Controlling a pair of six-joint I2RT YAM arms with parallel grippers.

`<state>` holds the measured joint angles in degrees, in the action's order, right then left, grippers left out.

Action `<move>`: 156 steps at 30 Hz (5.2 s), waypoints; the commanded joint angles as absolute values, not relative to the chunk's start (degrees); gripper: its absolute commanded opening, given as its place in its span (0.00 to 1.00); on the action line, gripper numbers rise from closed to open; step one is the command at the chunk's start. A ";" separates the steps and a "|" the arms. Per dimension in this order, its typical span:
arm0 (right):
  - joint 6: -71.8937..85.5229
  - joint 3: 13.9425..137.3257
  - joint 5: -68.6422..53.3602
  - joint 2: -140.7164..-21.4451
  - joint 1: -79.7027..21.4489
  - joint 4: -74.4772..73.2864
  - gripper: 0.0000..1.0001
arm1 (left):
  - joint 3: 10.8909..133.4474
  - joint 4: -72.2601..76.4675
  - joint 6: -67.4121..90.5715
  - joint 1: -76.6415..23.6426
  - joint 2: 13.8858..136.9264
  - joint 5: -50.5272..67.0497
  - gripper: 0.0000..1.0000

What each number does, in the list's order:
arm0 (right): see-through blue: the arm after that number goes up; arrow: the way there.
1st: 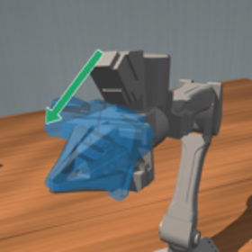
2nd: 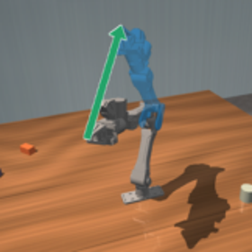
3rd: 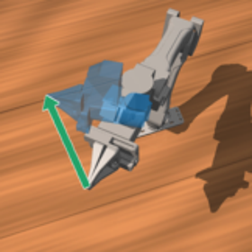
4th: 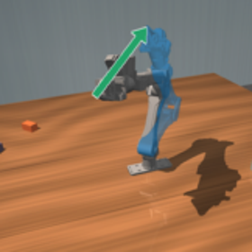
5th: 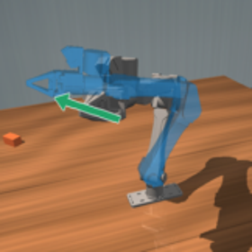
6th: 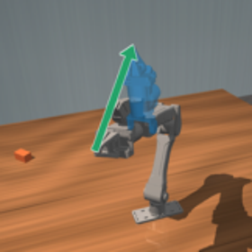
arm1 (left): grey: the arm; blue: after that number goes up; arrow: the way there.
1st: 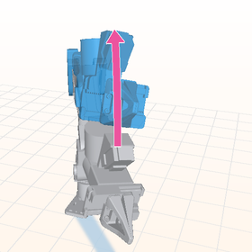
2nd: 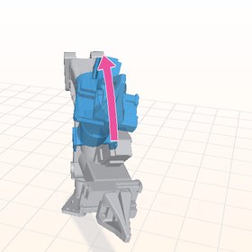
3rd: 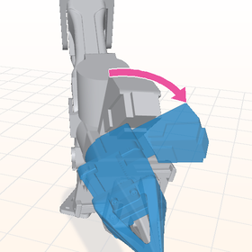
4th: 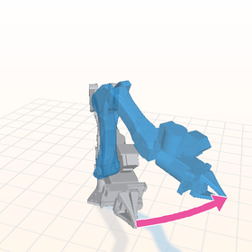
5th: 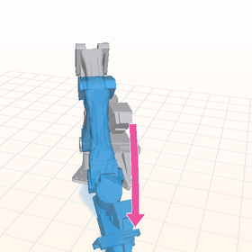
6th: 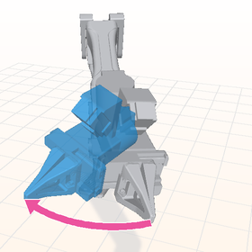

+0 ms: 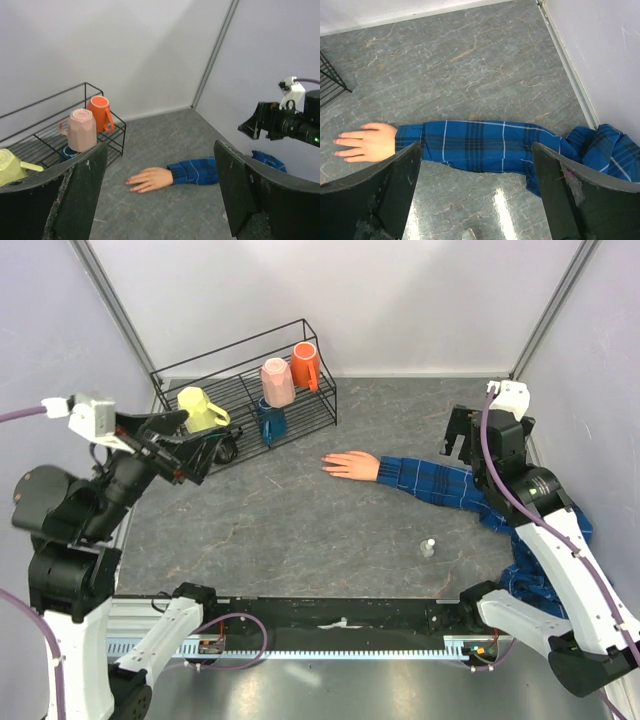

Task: Paint the nails

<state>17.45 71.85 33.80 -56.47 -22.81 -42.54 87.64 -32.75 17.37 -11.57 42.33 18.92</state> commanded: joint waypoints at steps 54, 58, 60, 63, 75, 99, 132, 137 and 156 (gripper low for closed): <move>39.12 56.76 31.95 -54.04 -22.76 -58.86 0.98 | 55.89 -15.65 31.99 -61.67 63.26 1.61 0.80; 36.75 71.41 37.00 -59.84 -21.80 -65.38 0.98 | 60.89 -15.56 33.13 -68.10 73.10 -7.45 0.76; 34.81 75.13 37.88 -62.57 -19.78 -67.05 0.98 | 63.01 -14.86 33.48 -70.82 79.06 -10.18 0.75; 32.36 79.88 38.67 -63.46 -15.92 -67.50 0.98 | 69.76 -14.50 35.33 -73.64 87.23 -13.60 0.73; 33.05 87.53 44.56 -53.09 -13.80 -67.59 0.98 | 93.58 -19.25 38.68 -79.98 111.79 -23.11 0.60; 29.09 87.63 39.91 -49.31 -13.80 -68.12 0.98 | 107.22 -28.04 34.11 -80.24 127.79 -32.17 0.56; 18.81 79.72 23.30 -45.53 -13.71 -63.73 0.98 | 101.36 -30.50 23.39 -79.89 116.22 -28.31 0.02; 16.62 78.85 9.88 -45.53 -13.80 -58.46 0.98 | 83.17 -32.51 17.42 -79.72 94.96 -15.48 0.02; 26.46 47.63 -46.32 -47.37 -42.35 2.37 0.98 | 77.51 -48.68 16.61 -79.45 45.26 7.73 0.02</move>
